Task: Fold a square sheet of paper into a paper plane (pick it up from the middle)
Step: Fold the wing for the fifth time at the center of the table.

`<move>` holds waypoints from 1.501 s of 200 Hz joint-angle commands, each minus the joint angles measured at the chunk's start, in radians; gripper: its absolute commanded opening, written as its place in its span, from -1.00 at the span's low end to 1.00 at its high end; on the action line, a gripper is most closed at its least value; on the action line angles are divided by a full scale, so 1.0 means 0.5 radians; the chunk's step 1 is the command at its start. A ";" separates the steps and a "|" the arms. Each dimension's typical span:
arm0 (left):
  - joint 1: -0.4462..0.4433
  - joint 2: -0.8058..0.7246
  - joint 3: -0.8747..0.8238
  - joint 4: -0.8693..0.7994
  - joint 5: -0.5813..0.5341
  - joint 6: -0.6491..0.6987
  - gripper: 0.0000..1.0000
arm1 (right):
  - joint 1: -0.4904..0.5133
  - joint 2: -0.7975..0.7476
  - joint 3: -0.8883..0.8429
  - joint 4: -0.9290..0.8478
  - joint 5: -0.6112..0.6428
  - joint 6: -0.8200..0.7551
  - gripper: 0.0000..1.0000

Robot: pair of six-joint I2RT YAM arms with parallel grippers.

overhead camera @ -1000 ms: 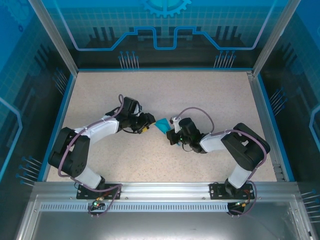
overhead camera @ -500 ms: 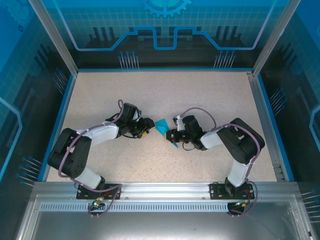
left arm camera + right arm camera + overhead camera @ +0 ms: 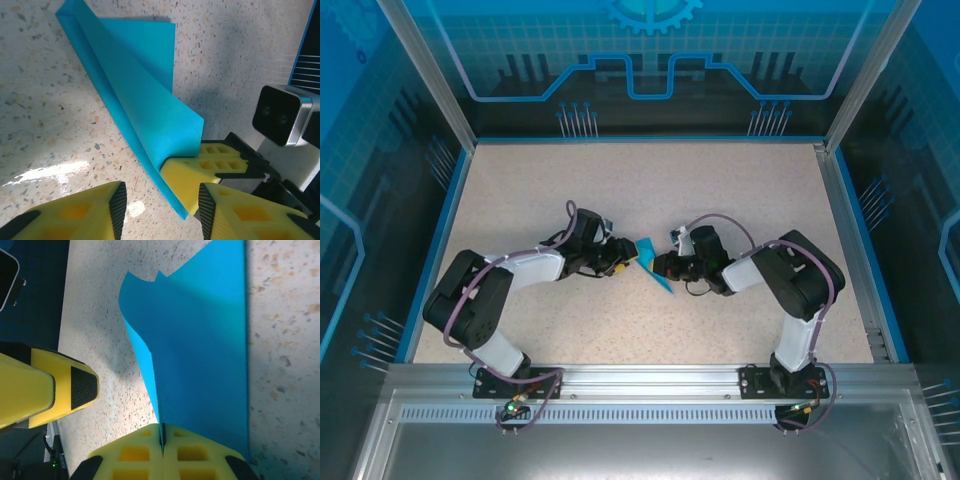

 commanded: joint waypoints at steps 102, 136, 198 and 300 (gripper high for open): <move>-0.060 0.174 0.013 0.254 0.081 0.057 -0.38 | -0.113 0.131 0.026 0.078 -0.127 0.426 -1.00; -0.079 0.215 0.050 0.260 0.098 0.079 -0.42 | -0.124 0.126 0.025 0.024 -0.119 0.457 -1.00; -0.100 0.300 0.114 0.279 0.136 0.091 -0.51 | -0.131 0.176 0.041 -0.106 -0.095 0.526 -1.00; -0.112 0.418 0.208 0.272 0.165 0.116 -0.58 | -0.141 0.261 0.068 -0.182 -0.123 0.569 -1.00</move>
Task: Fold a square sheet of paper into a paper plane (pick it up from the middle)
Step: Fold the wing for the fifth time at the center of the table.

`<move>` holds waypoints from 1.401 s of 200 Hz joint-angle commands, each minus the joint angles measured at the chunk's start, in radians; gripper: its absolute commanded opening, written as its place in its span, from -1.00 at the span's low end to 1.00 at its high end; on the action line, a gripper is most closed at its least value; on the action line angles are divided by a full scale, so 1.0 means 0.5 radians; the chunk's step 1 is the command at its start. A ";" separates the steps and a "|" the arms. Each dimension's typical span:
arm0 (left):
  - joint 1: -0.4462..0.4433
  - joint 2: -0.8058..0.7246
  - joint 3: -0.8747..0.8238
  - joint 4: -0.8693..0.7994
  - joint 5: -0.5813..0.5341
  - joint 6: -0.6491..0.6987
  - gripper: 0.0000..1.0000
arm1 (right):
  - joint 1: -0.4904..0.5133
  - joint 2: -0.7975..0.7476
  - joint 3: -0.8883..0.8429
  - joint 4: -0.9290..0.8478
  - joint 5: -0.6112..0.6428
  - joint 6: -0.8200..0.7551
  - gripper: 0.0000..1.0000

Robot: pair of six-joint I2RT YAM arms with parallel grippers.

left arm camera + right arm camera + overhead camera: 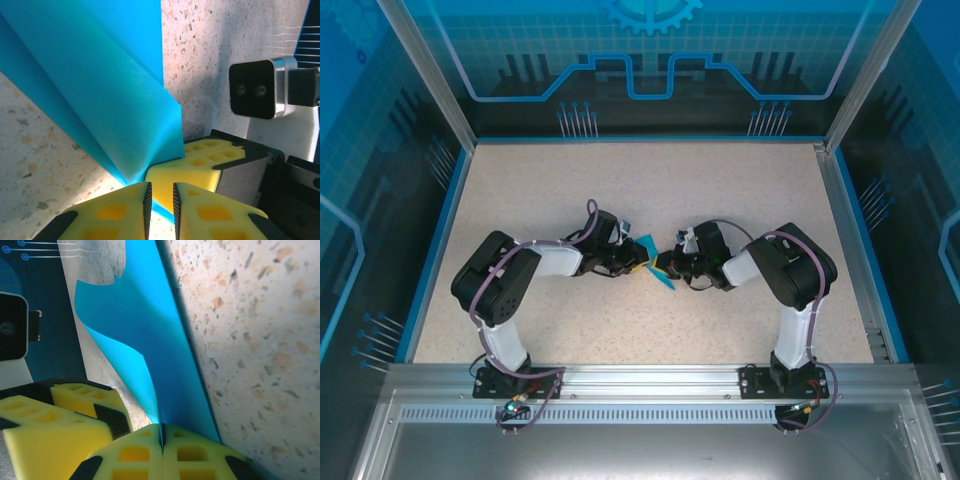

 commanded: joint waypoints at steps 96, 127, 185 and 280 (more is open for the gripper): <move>-0.015 0.123 0.122 -0.107 -0.076 0.113 -0.82 | -0.033 0.112 0.015 -0.276 0.035 -0.056 -1.00; -0.013 0.141 0.135 -0.156 -0.120 0.128 -0.86 | -0.033 0.118 0.022 -0.288 0.031 -0.059 -1.00; -0.015 0.199 0.162 -0.207 -0.142 0.131 -0.89 | -0.033 0.124 0.039 -0.335 0.023 -0.080 -0.97; -0.014 0.242 0.174 -0.327 -0.197 0.097 -0.91 | -0.033 -0.076 0.194 -0.779 -0.037 -0.382 -0.73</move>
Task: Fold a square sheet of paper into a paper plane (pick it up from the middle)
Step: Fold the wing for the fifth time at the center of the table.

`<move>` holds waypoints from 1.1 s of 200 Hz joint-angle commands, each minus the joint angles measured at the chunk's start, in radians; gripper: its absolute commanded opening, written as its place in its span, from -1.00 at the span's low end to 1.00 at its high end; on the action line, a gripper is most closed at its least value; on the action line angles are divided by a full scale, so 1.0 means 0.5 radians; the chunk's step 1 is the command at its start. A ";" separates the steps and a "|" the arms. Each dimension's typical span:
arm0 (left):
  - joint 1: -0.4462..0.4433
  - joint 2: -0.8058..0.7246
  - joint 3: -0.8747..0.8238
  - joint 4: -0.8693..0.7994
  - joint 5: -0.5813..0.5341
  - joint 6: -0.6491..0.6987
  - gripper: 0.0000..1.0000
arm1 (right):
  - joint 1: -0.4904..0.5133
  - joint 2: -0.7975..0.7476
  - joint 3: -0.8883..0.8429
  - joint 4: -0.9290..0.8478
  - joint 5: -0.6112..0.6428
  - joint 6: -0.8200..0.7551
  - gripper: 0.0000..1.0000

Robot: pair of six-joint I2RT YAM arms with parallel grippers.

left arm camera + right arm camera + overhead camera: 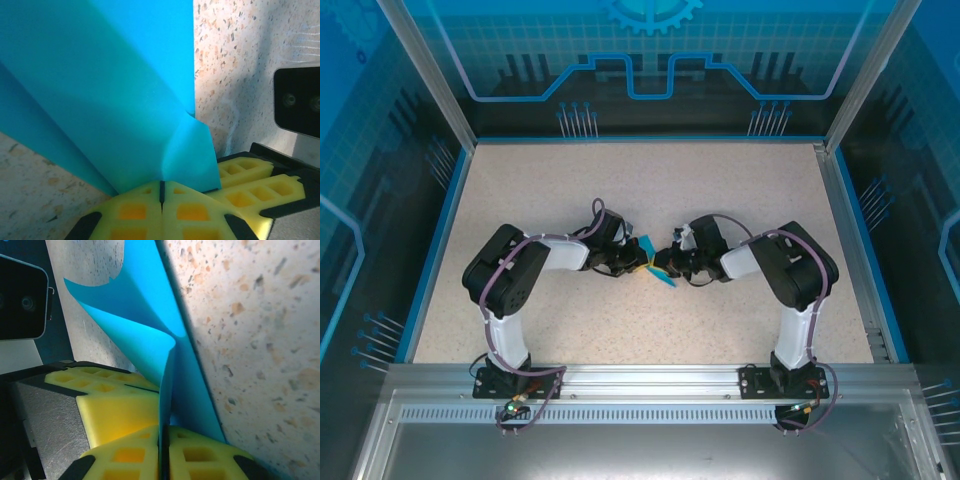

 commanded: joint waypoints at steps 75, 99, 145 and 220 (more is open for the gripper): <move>-0.009 0.090 0.019 -0.144 -0.093 -0.005 -0.92 | -0.038 -0.182 0.061 -0.726 0.018 -0.394 -0.65; -0.010 0.090 0.024 -0.147 -0.088 0.001 -0.92 | -0.038 -0.180 0.057 -0.785 0.038 -0.449 -0.67; -0.011 0.081 0.076 -0.196 -0.058 0.043 -0.92 | -0.051 -0.137 0.026 -0.768 0.022 -0.460 -0.79; -0.010 -0.075 0.063 -0.031 0.178 0.067 -0.78 | -0.059 -0.023 0.038 -0.803 0.008 -0.478 -0.87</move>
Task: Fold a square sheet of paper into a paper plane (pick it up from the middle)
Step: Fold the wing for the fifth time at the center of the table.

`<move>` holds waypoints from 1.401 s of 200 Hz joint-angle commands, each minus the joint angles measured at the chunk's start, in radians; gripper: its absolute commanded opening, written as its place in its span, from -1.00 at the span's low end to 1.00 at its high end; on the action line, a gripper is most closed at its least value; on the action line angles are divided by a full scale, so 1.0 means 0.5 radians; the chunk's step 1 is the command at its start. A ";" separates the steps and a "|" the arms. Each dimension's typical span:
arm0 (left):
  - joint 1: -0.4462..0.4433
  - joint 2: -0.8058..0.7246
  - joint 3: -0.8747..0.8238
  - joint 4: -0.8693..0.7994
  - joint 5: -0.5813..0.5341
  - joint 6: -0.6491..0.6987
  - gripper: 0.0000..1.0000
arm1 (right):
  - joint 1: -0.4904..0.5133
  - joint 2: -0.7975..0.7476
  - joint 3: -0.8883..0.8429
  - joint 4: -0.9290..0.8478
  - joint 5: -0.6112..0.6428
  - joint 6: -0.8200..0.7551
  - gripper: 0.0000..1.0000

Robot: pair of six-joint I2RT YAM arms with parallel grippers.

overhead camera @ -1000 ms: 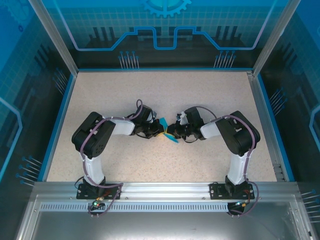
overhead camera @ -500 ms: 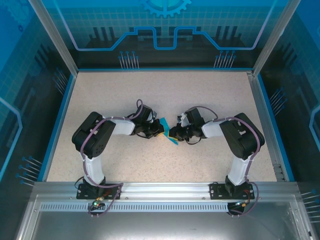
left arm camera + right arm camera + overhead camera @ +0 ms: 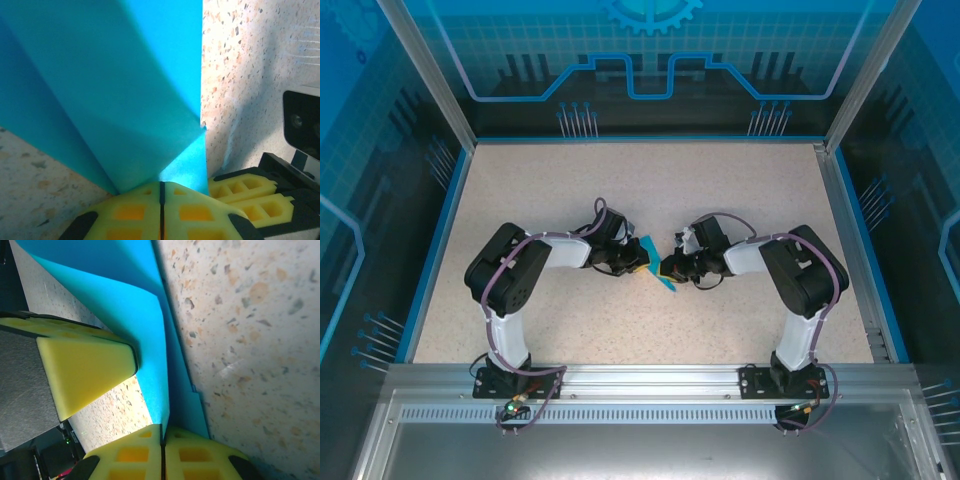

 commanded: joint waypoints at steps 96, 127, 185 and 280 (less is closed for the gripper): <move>-0.059 -0.056 -0.091 0.121 0.089 0.027 -0.77 | -0.040 0.154 -0.010 -0.199 0.008 -0.032 -0.92; -0.062 -0.001 -0.058 0.066 0.053 0.025 -0.80 | -0.040 0.164 -0.001 -0.209 -0.008 -0.050 -0.91; -0.071 0.089 0.059 -0.126 -0.032 0.050 -0.88 | -0.040 0.158 0.024 -0.228 -0.031 -0.057 -0.90; -0.070 0.074 0.052 -0.299 -0.122 0.066 -0.91 | -0.039 -0.073 0.042 -0.512 -0.049 -0.187 -0.70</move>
